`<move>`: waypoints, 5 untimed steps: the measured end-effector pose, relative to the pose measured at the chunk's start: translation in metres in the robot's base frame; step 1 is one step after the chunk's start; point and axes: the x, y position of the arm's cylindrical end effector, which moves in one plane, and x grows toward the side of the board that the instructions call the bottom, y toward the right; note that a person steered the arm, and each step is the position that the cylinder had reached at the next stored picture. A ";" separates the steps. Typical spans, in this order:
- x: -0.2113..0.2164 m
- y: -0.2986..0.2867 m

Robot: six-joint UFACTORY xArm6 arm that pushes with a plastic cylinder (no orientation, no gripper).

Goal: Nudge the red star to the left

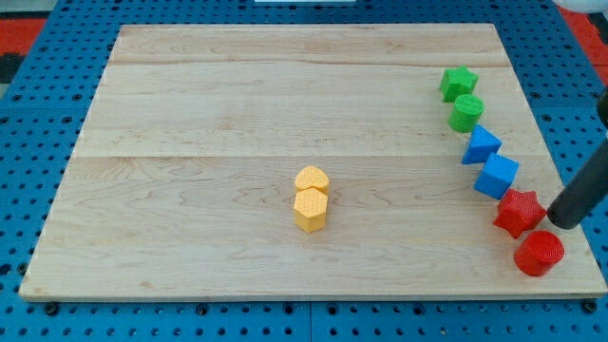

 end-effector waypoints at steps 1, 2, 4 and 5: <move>0.000 -0.002; 0.000 -0.007; 0.007 -0.016; 0.007 -0.006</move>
